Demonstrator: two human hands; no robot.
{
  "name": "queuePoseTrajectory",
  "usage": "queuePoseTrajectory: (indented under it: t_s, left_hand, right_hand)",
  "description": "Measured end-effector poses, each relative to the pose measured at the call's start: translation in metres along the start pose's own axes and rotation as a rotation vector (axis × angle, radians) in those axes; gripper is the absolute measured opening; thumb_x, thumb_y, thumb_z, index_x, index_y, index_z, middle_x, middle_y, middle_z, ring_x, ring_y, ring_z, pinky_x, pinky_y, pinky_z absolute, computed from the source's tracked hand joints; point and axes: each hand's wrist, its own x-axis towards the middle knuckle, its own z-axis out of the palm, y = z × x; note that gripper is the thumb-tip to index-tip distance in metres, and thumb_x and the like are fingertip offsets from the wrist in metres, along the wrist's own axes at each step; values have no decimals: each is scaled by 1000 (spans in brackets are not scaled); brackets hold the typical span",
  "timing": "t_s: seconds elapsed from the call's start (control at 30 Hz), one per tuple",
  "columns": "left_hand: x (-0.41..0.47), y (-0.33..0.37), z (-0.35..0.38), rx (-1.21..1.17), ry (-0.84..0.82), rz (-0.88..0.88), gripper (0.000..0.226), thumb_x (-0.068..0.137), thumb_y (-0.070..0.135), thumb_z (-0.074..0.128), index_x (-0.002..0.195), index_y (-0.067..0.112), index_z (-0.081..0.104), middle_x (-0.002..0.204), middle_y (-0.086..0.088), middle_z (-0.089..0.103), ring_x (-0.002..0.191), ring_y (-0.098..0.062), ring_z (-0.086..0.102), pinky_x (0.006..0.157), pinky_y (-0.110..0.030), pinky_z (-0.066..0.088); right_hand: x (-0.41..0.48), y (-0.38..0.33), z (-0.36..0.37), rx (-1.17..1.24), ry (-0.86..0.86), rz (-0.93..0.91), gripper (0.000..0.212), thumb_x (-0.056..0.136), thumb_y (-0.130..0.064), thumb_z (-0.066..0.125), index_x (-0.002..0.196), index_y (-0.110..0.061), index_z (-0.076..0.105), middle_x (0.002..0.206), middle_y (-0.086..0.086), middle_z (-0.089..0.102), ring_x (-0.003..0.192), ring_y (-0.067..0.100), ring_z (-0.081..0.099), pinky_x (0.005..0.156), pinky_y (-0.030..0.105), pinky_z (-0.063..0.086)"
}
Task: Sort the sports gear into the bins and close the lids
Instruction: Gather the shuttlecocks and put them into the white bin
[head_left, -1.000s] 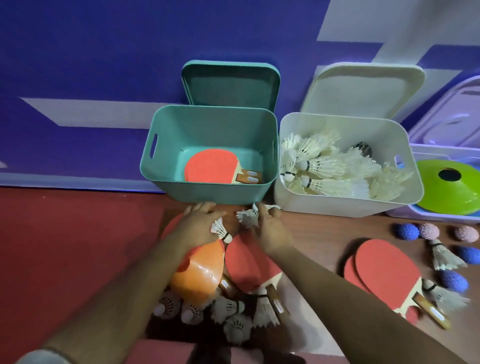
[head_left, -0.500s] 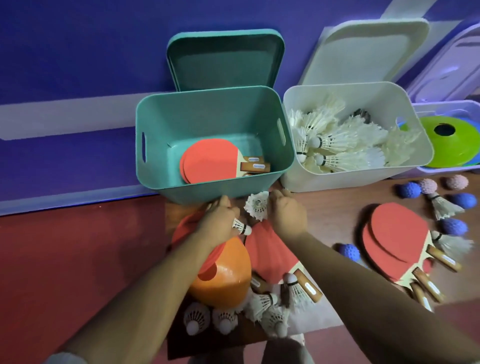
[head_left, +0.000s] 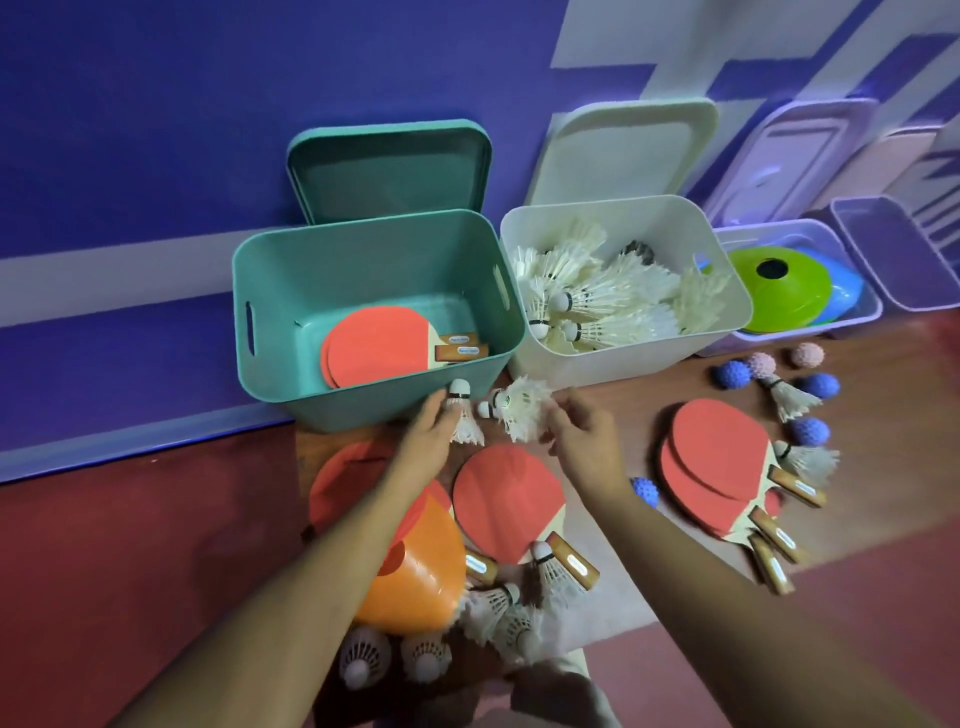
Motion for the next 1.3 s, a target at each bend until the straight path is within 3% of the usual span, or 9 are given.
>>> queuePoseTrajectory:
  t_s: [0.2, 0.33, 0.53, 0.67, 0.83, 0.97, 1.1, 1.2, 1.3]
  left_hand:
    - [-22, 19, 4, -926, 27, -375, 42, 99, 9, 42, 135, 32, 41, 127, -8, 58, 98, -24, 60, 71, -32, 45]
    - [-39, 28, 3, -1053, -30, -473, 37, 98, 2, 36, 112, 27, 60, 105, -11, 66, 87, -27, 63, 70, -35, 46]
    - [-53, 12, -1, -1050, -145, -383, 15, 92, 0, 48, 97, 13, 52, 103, -13, 64, 90, -28, 65, 75, -46, 57]
    - [-62, 3, -20, -870, -212, -244, 9, 87, -3, 55, 91, 5, 51, 99, -16, 64, 94, -29, 66, 75, -36, 59]
    - [-62, 0, -39, -421, -325, -63, 47, 82, -8, 65, 120, 19, 56, 112, -2, 70, 99, -15, 67, 84, -24, 53]
    - [-56, -4, -53, -37, -329, 25, 69, 68, 38, 86, 129, 25, 56, 127, 2, 65, 120, -17, 59, 106, -40, 43]
    - [-54, -14, -56, -150, -239, -2, 49, 78, 6, 77, 120, 23, 58, 118, 4, 69, 111, -10, 61, 96, -24, 47]
    - [-55, -22, -56, -170, -190, 1, 47, 81, -4, 71, 119, 19, 56, 116, 4, 68, 107, -7, 62, 89, -17, 47]
    - [-53, -31, -57, -152, -151, -5, 45, 80, -5, 71, 118, 14, 57, 113, 2, 69, 103, -5, 63, 86, -16, 48]
  right_hand:
    - [-13, -20, -17, 314, -240, 131, 10, 88, -3, 58, 80, 0, 62, 67, 12, 54, 59, 22, 52, 56, 31, 46]
    - [-18, -23, -19, 199, -318, 66, 13, 87, -3, 58, 74, -2, 60, 62, 8, 54, 58, 19, 51, 55, 32, 45]
    - [-23, -22, -4, -22, -227, -30, 15, 94, -7, 55, 82, 0, 62, 64, 7, 60, 54, 15, 59, 51, 21, 44]
    - [-22, -21, 5, 33, -177, -26, 17, 95, -7, 54, 85, 4, 61, 64, 12, 61, 54, 19, 58, 50, 26, 45]
    - [-24, -24, 19, -60, -360, 2, 15, 93, -6, 54, 81, -1, 62, 64, 10, 59, 53, 18, 57, 48, 26, 44]
    - [-25, -22, 26, -242, -482, -73, 23, 94, -20, 53, 78, -7, 63, 69, 11, 63, 60, 20, 59, 59, 35, 48]
    - [-8, -11, 24, -219, -324, -5, 31, 98, -42, 49, 98, -16, 65, 88, -2, 68, 79, 15, 64, 69, 27, 43]
    - [26, 16, 25, -502, -162, 38, 47, 92, -42, 58, 122, -6, 56, 116, 13, 63, 110, 29, 57, 86, 33, 43]
    - [51, 31, 35, -459, -101, 180, 50, 89, -37, 64, 120, 2, 57, 117, 20, 62, 112, 35, 57, 85, 33, 43]
